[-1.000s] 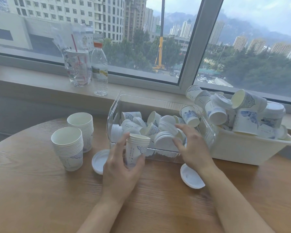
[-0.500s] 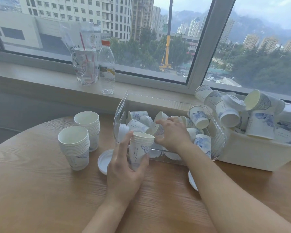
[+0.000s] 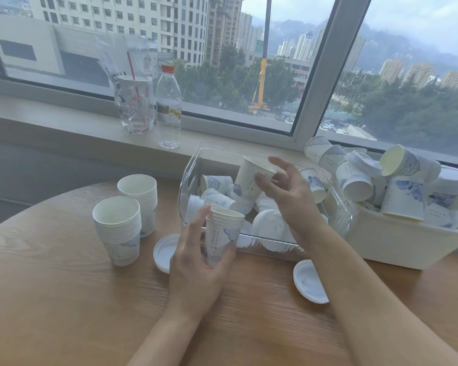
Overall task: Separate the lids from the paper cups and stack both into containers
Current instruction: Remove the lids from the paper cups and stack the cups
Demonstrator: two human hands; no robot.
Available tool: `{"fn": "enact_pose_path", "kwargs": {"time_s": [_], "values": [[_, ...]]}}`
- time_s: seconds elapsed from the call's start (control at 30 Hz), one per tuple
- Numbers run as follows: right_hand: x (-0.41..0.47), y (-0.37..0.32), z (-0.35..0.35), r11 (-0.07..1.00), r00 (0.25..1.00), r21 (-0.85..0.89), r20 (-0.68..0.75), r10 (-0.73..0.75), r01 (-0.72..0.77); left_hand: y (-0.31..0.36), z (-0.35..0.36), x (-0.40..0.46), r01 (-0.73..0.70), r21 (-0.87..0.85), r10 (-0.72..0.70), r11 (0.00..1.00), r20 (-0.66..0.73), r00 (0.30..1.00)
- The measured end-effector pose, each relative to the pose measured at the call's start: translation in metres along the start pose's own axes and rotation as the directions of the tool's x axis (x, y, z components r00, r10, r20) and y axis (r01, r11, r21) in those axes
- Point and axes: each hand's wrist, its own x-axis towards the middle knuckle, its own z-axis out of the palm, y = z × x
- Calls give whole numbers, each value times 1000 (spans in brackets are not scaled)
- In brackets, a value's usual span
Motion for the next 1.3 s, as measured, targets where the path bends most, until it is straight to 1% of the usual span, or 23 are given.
{"fn": "enact_pose_path", "kwargs": {"time_s": [0.07, 0.13, 0.33, 0.47, 0.57, 0.7, 0.77, 0.83, 0.9, 0.97, 1.03, 1.13, 1.2, 1.3], "values": [[-6, -3, 3, 997, 998, 72, 61, 27, -31, 1, 0, 0, 3, -7, -3, 1000, 9, 1000], [-11, -1, 6, 996, 994, 69, 97, 41, -48, 2, 0, 0, 4, -12, -4, 1000, 10, 1000], [-22, 6, 12, 986, 956, -77, 243, 164, -149, 3, 1, 0, 12, -24, -12, 1000, 1, 1000], [-28, 10, 14, 978, 928, -138, 318, 195, -158, 2, 2, 0, 10, -18, -10, 1000, 7, 1000], [-31, 12, 16, 970, 918, -196, 339, 207, -146, 0, 1, 1, 14, -18, -15, 1000, -9, 1000], [-35, 10, 16, 943, 917, -322, 344, 200, -85, -1, 0, 0, -10, -2, 10, 1000, -6, 1000], [-35, 9, 15, 946, 908, -315, 368, 200, -81, -3, 0, 0, -21, 15, 21, 1000, 0, 1000], [-32, 8, 16, 963, 903, -250, 383, 196, -102, -6, 1, 0, -6, -9, 6, 1000, 2, 1000], [-21, 11, 18, 966, 938, -253, 321, 129, -46, -7, 0, 1, 16, -33, -16, 999, -19, 1000], [-4, 17, 20, 922, 975, -382, 220, 23, 65, -7, -1, 3, 23, -6, -24, 1000, -59, 998], [16, 23, 23, 853, 981, -508, 193, -25, 122, -7, -3, 5, 9, 46, -4, 999, -107, 994], [35, 30, 33, 783, 970, -611, 239, 48, 112, -8, -5, 8, 0, 77, 11, 997, -149, 989], [43, 36, 40, 713, 962, -690, 260, 89, 121, -8, -6, 9, 0, 89, 15, 996, -159, 987], [50, 40, 46, 663, 956, -738, 269, 117, 127, -11, -6, 9, -7, 76, 18, 997, -144, 989]]}}
